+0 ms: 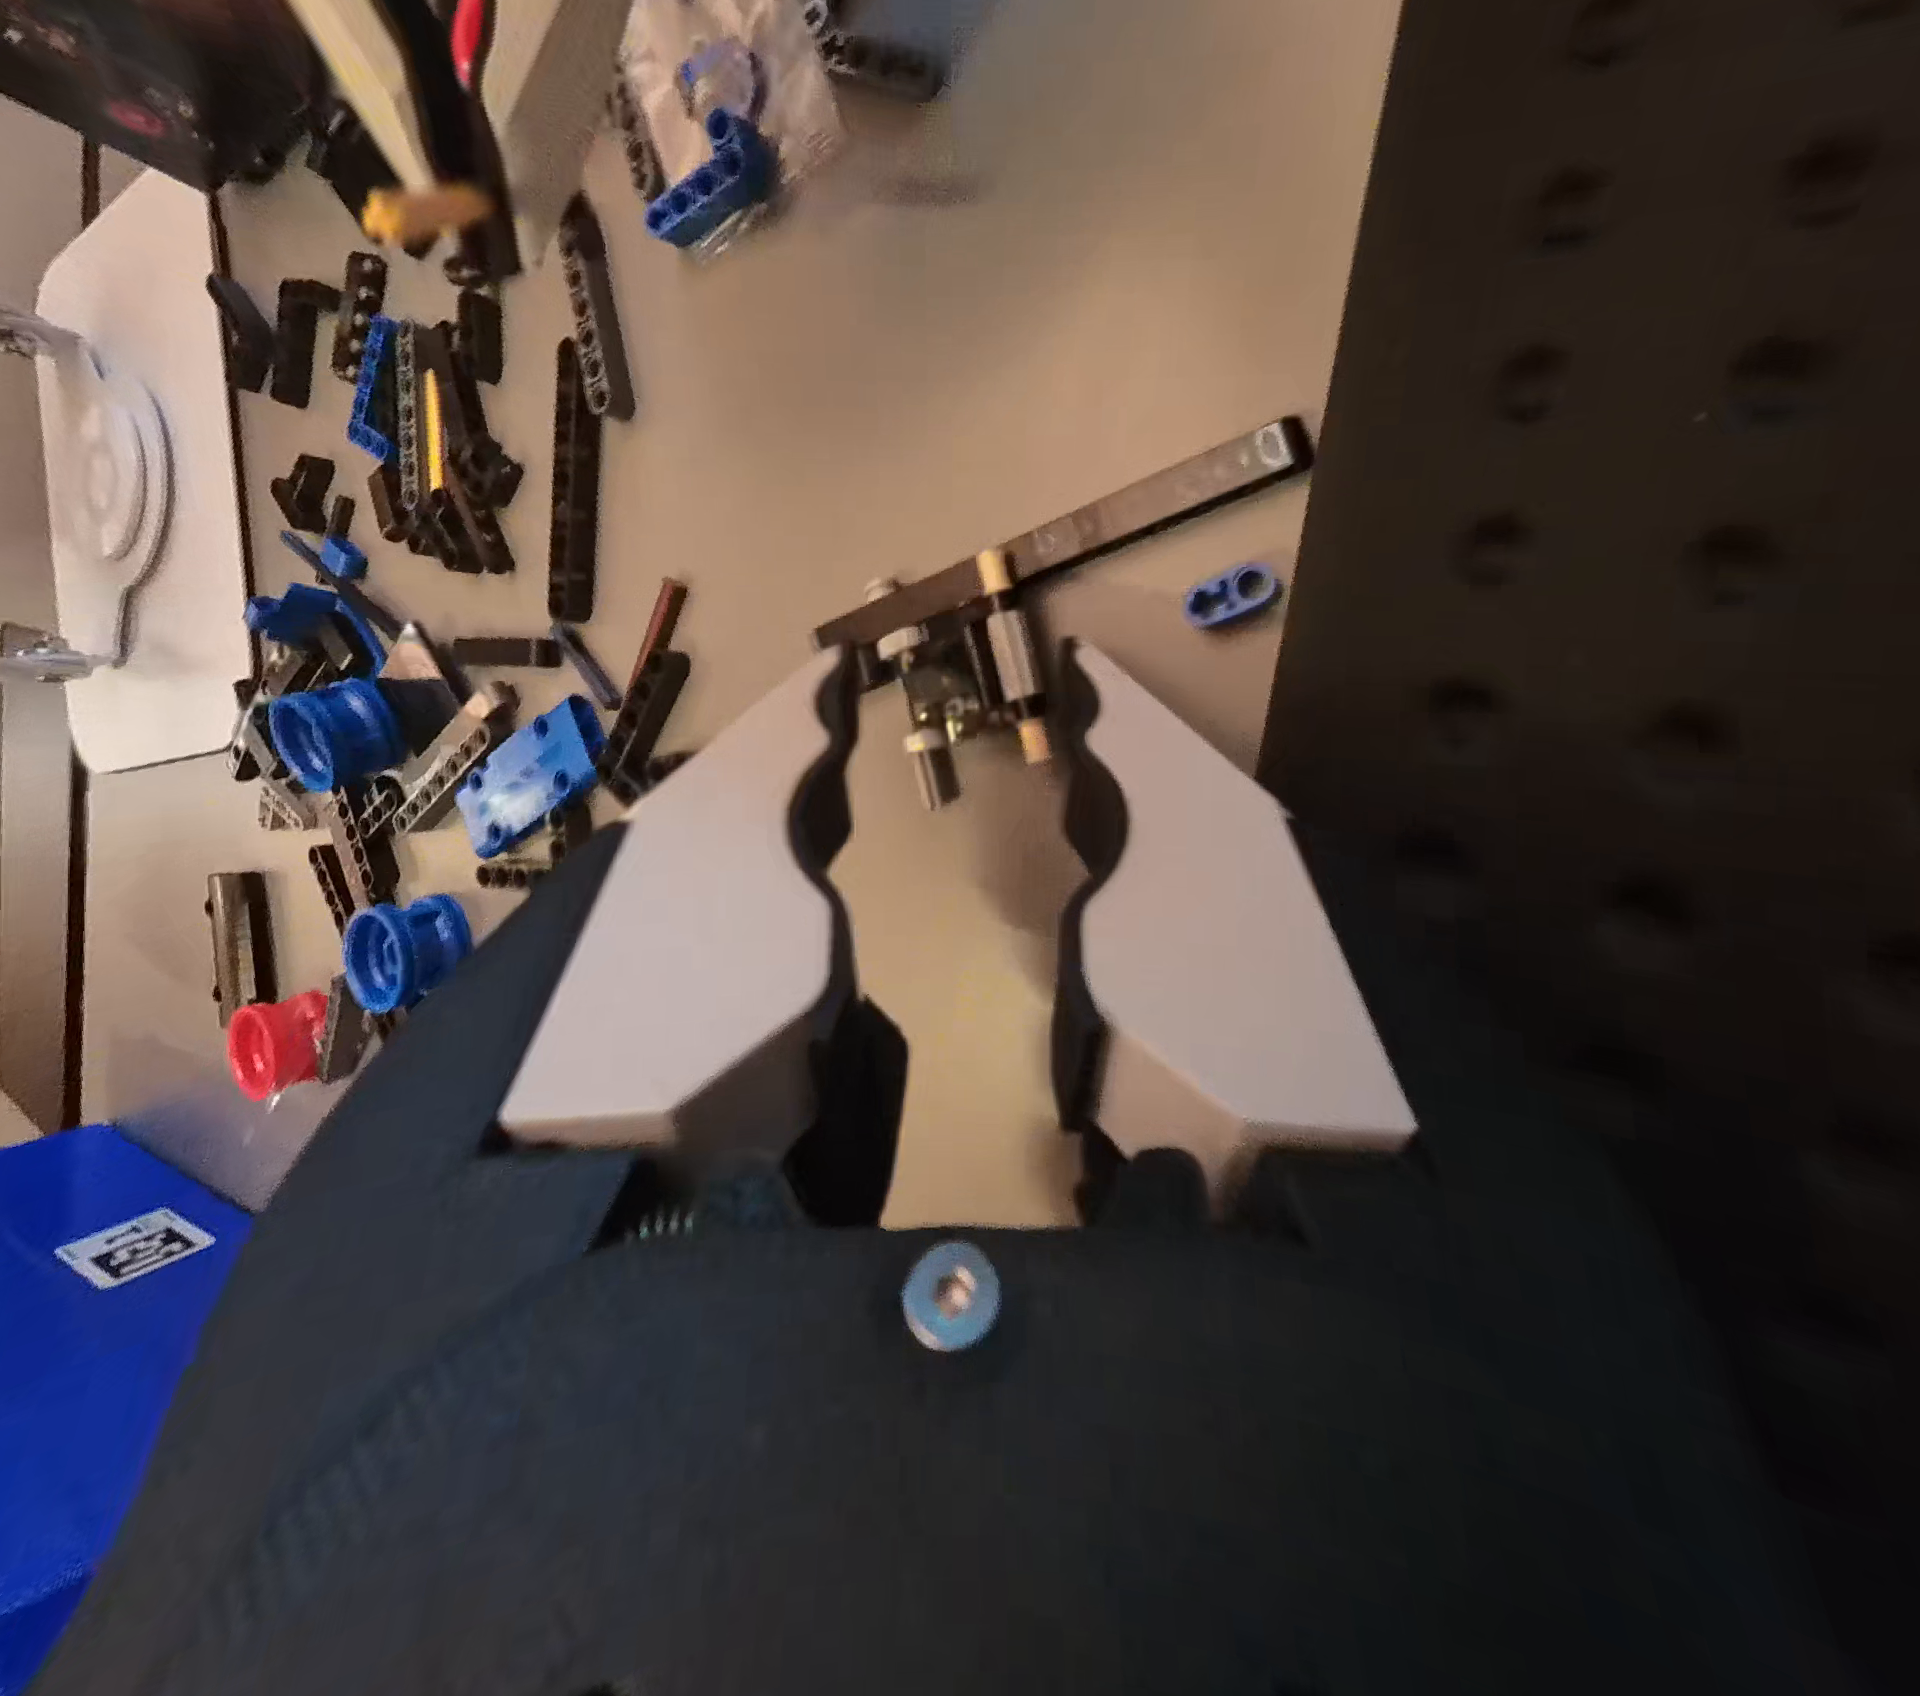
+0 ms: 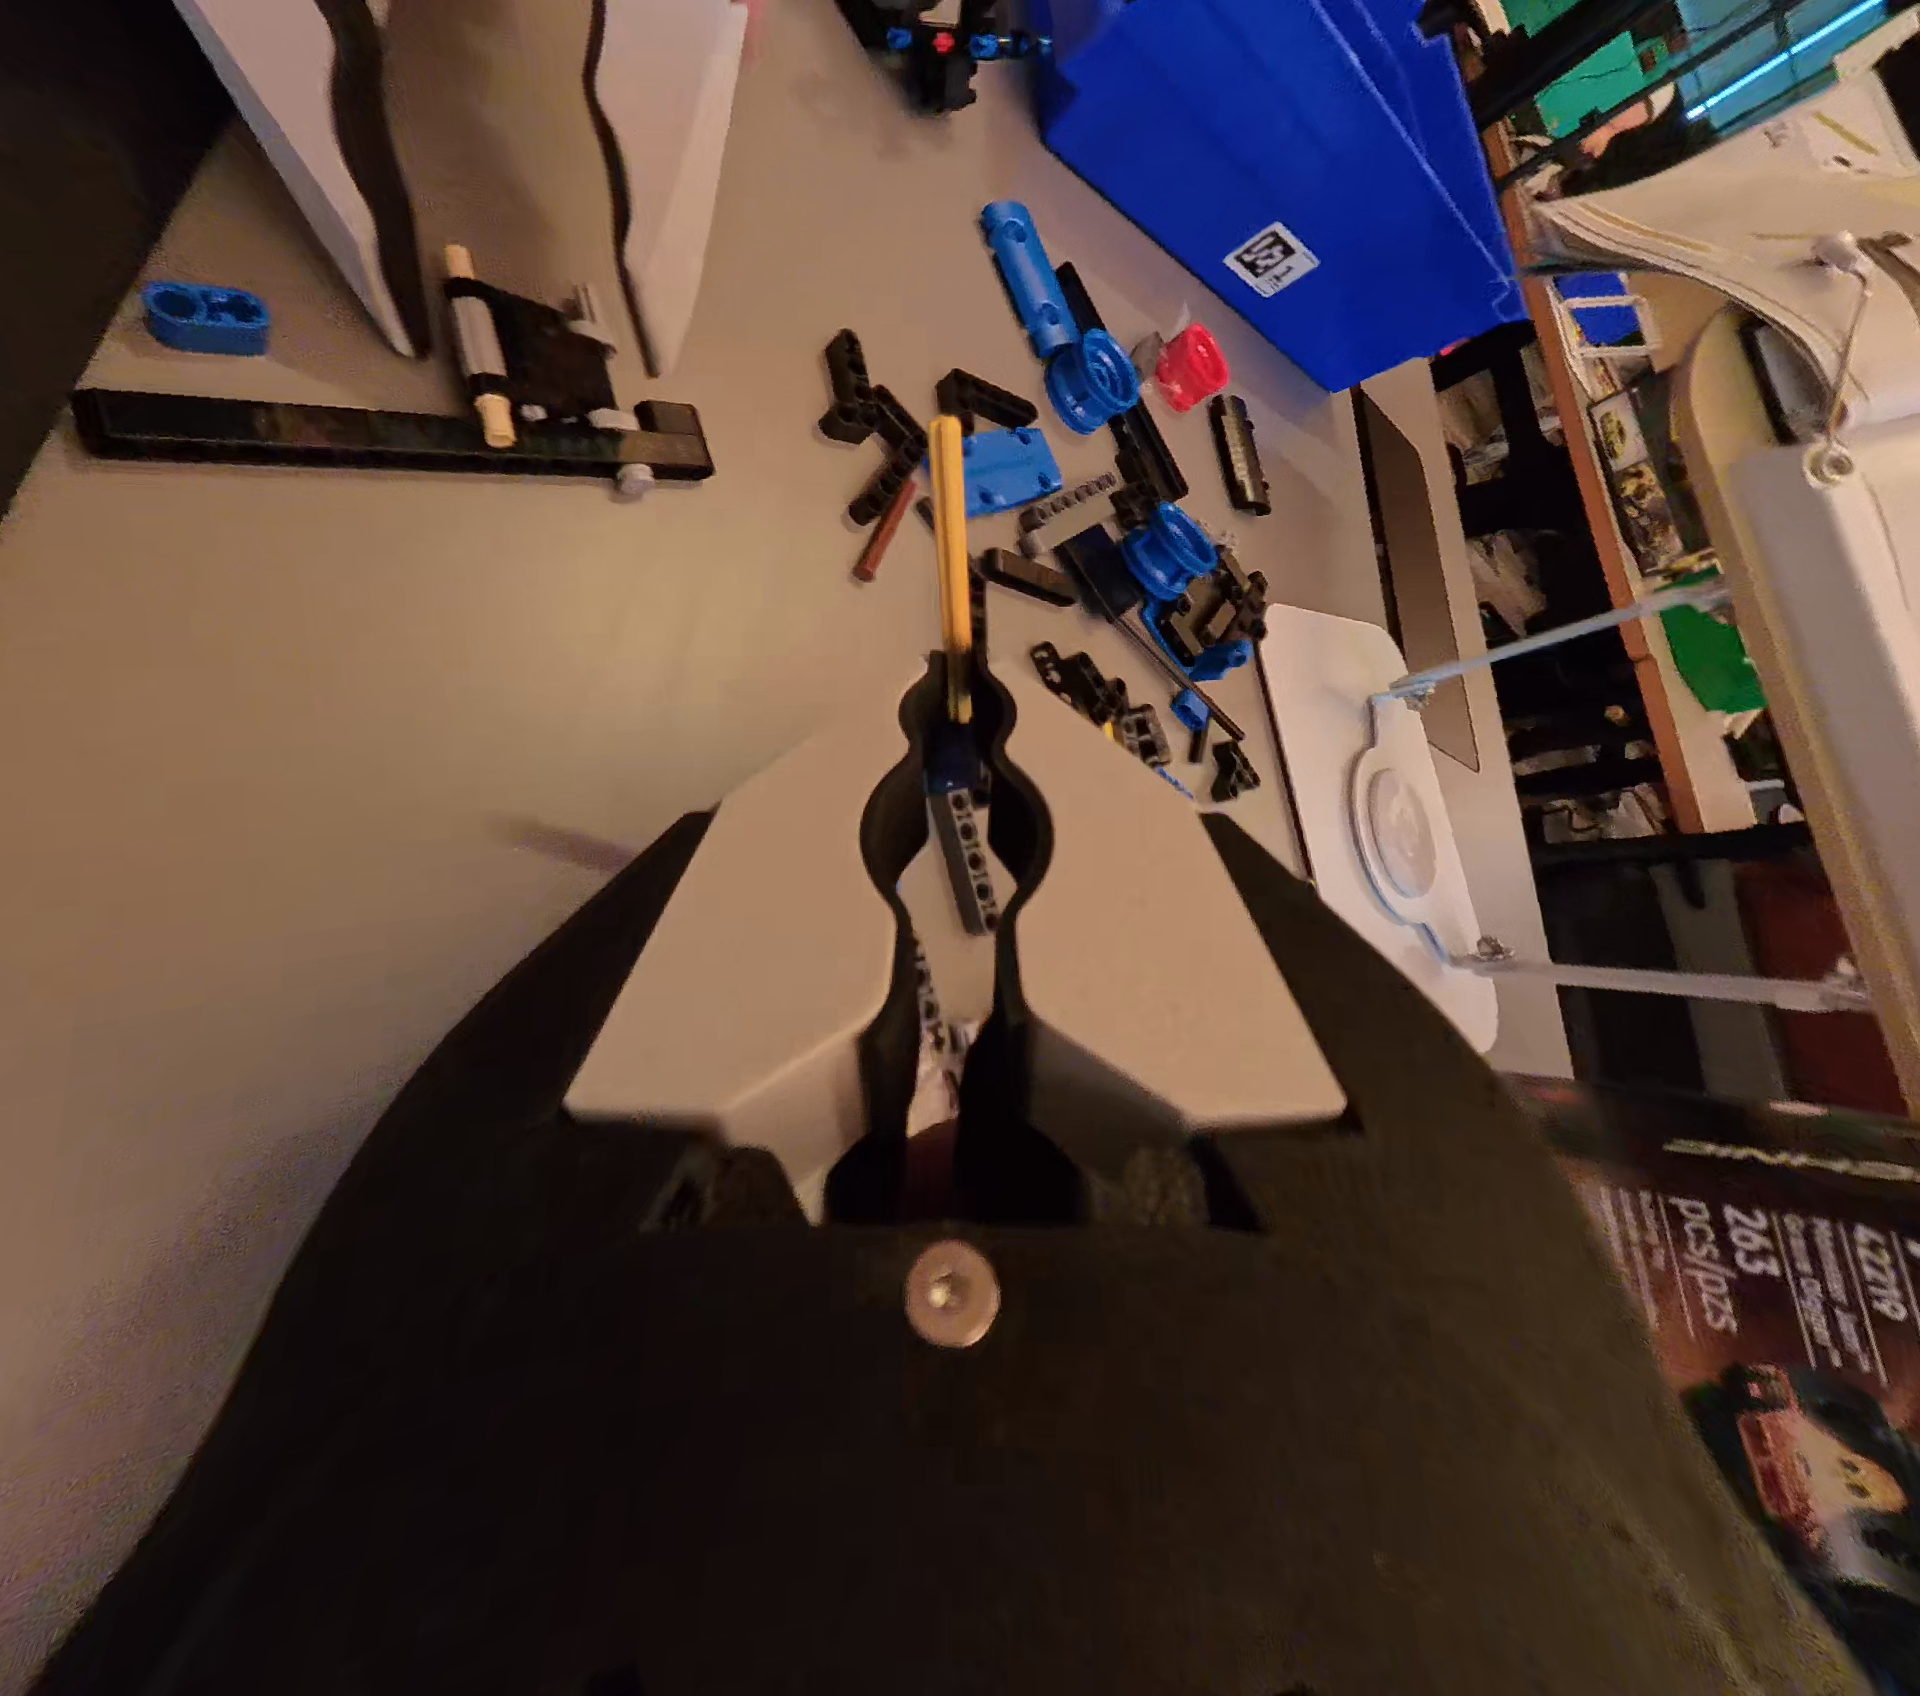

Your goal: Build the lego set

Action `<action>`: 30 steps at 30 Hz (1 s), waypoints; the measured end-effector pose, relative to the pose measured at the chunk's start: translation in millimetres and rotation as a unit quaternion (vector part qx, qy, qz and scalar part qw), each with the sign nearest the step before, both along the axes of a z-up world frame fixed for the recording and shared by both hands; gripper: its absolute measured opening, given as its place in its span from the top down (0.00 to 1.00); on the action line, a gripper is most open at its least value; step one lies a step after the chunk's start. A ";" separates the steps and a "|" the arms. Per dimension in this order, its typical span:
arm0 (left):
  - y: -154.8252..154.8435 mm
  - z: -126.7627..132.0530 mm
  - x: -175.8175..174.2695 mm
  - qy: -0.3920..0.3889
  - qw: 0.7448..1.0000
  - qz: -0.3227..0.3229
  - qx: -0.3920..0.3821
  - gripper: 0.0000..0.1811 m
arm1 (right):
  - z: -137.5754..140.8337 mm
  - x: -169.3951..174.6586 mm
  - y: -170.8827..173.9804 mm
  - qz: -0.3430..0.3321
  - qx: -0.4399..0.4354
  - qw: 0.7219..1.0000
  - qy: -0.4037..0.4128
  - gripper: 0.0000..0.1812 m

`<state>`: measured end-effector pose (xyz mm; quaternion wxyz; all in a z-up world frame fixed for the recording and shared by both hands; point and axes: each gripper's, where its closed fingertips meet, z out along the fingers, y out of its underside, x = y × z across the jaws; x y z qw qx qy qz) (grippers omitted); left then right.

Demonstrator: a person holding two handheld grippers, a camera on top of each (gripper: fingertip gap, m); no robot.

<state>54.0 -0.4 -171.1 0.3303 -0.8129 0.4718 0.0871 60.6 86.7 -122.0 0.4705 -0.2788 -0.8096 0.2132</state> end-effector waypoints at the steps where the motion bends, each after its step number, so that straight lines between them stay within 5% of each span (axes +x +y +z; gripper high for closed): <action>1: 1.6 -1.9 1.7 0.006 1.000 -0.001 0.001 0.85 | -2.7 -0.9 -3.6 0.003 0.008 1.000 -0.003 0.99; 7: 12.2 -2.5 -4.5 0.051 0.997 -0.005 0.055 0.94 | -5.9 -5.0 -3.0 -0.016 0.044 0.999 -0.005 0.99; 22: -1.2 61.7 -11.1 -0.075 0.984 0.015 0.164 0.97 | -1.1 -20.7 -7.9 -0.096 0.157 0.983 -0.017 0.98; 30: -2.2 61.4 -10.8 -0.100 0.981 0.022 0.163 0.97 | 1.0 -28.3 -11.3 -0.109 0.232 0.967 -0.012 0.99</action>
